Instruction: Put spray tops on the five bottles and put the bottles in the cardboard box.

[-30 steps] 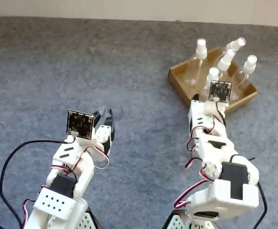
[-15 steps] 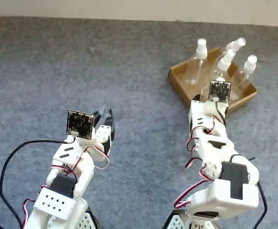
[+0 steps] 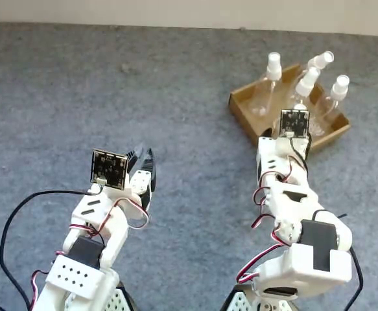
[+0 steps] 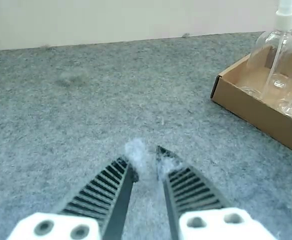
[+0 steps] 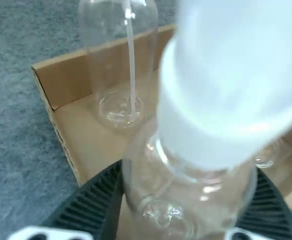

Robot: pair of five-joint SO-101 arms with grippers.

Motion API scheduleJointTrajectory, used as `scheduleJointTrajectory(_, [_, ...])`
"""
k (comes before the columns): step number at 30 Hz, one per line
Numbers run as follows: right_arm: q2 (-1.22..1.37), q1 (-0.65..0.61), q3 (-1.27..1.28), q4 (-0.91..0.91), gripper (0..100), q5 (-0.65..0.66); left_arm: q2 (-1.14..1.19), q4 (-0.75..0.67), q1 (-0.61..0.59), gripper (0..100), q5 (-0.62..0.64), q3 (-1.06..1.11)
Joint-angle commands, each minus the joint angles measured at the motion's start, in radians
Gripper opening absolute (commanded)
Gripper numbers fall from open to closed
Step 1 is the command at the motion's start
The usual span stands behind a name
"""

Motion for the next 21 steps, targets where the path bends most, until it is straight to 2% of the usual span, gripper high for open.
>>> scheduleJointTrajectory(1, [-0.016, -0.008, -0.038, -0.005, 35.5, 0.020, -0.018, -0.021, -0.002, 2, -0.008, -0.007])
scheduleJointTrajectory(9, [-0.016, -0.007, -0.033, -0.005, 36.1, 0.101, -0.018, -0.021, -0.002, 2, -0.009, -0.007])
scheduleJointTrajectory(21, [-0.018, -0.002, -0.031, -0.005, 37.5, 0.097, -0.018, -0.021, -0.002, 2, -0.009, -0.007])
